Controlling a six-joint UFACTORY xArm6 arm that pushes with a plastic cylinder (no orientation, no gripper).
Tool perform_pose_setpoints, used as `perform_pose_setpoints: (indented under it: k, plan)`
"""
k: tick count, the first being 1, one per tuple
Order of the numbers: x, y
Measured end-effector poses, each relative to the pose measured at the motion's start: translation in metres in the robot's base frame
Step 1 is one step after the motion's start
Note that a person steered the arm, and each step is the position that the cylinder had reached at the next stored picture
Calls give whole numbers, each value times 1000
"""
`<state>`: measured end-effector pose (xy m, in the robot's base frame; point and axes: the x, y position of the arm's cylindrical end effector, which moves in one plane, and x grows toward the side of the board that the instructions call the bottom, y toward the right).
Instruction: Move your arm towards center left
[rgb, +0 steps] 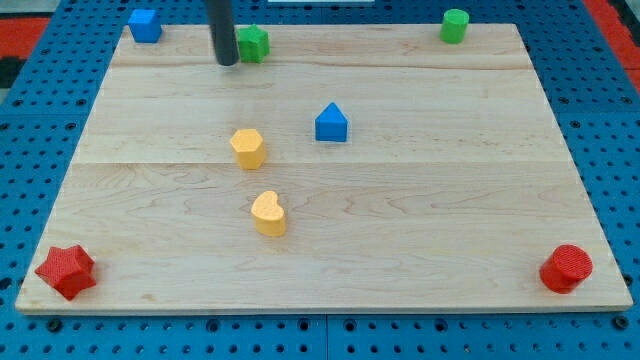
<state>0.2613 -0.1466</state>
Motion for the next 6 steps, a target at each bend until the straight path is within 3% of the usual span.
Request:
perform_pose_setpoints:
  k: [4,6]
  plan:
    - [0,-43]
    - [21,-77]
